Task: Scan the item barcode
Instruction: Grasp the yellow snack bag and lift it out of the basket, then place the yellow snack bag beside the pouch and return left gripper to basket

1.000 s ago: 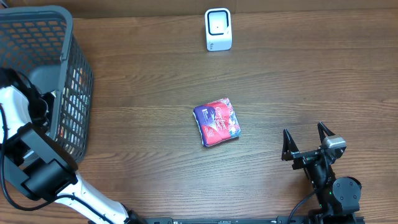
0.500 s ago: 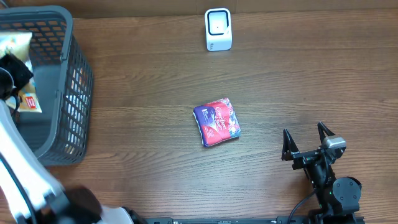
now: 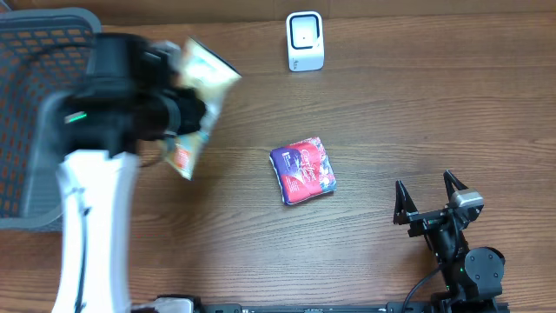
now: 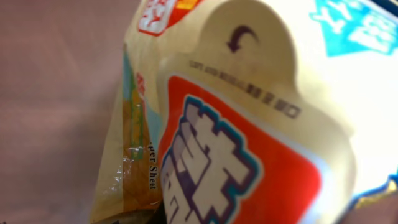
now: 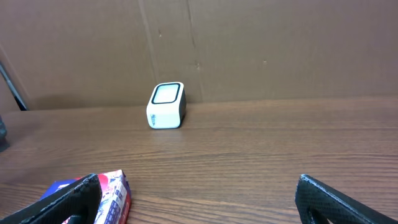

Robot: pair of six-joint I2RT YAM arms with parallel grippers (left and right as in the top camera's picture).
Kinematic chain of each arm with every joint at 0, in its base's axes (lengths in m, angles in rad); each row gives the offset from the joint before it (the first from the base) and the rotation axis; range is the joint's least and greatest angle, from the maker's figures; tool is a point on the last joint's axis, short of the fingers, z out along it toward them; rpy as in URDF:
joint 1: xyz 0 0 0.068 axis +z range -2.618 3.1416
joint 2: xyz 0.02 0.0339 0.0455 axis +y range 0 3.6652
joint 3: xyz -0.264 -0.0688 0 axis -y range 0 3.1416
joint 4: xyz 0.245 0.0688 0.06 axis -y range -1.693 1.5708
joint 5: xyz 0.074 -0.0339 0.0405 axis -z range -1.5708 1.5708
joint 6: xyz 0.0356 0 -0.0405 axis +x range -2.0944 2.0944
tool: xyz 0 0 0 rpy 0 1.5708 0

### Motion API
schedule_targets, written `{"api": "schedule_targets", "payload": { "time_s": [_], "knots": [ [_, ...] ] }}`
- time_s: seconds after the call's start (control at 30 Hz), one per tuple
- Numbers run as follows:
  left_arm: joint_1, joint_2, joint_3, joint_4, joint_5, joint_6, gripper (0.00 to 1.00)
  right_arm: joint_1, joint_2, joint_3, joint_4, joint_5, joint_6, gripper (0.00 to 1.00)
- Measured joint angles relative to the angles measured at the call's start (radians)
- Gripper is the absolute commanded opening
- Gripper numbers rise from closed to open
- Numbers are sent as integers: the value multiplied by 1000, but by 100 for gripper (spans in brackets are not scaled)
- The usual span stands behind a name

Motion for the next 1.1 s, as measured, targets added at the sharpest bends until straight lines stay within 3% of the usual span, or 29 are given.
{"api": "schedule_targets", "payload": {
  "time_s": [0.27,0.53,0.57,0.67,0.73,0.77,0.97,1.1],
  "knots": [
    [-229,192,-320,134,-279,-259,4,0,0,0,0,0,0,100],
    [-293,394,-378,298,-283,-368,6,0,0,0,0,0,0,100],
    [-301,417,-378,319,-257,-370,11,0,0,0,0,0,0,100],
    [-317,481,-378,385,-179,-367,43,0,0,0,0,0,0,100],
    [-325,505,-378,412,-126,-351,90,0,0,0,0,0,0,100],
    [-330,510,-378,422,-94,-339,98,0,0,0,0,0,0,100],
    [-329,510,-269,296,13,-271,100,0,0,0,0,0,0,100],
    [-321,510,-27,101,-13,-230,100,0,0,0,0,0,0,100]
  ]
}}
